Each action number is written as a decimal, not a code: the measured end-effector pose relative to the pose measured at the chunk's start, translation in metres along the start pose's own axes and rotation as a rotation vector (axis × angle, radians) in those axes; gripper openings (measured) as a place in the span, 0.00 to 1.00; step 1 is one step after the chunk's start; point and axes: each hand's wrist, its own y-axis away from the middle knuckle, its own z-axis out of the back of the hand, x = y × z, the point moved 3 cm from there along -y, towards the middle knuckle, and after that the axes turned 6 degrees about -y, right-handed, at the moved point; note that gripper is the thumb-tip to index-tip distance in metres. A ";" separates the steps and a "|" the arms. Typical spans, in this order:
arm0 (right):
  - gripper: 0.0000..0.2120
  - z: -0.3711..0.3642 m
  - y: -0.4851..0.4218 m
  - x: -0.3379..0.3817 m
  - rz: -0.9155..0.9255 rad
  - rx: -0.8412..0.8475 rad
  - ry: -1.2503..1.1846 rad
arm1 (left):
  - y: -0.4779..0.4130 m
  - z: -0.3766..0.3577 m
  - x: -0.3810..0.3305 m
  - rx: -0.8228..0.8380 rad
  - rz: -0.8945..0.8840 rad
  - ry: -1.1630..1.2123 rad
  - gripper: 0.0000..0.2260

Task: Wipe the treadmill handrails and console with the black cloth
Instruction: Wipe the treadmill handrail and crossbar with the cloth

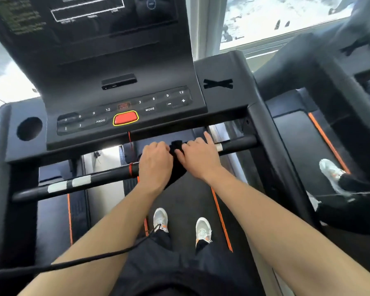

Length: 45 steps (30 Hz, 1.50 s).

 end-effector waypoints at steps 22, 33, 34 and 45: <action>0.27 -0.015 0.079 -0.065 -1.564 -0.660 -1.653 | -0.039 -0.065 -0.177 0.530 -0.495 0.002 0.24; 0.27 -0.026 0.038 -0.076 -1.316 -0.901 -2.206 | -0.057 -0.065 -0.171 0.373 -0.625 0.144 0.16; 0.29 -0.028 0.038 -0.079 -1.321 -0.901 -2.214 | -0.054 -0.062 -0.169 0.297 -0.617 0.168 0.16; 0.15 0.012 0.081 -0.063 -1.440 -1.001 -1.576 | -0.089 -0.048 -0.166 0.117 -0.302 0.267 0.10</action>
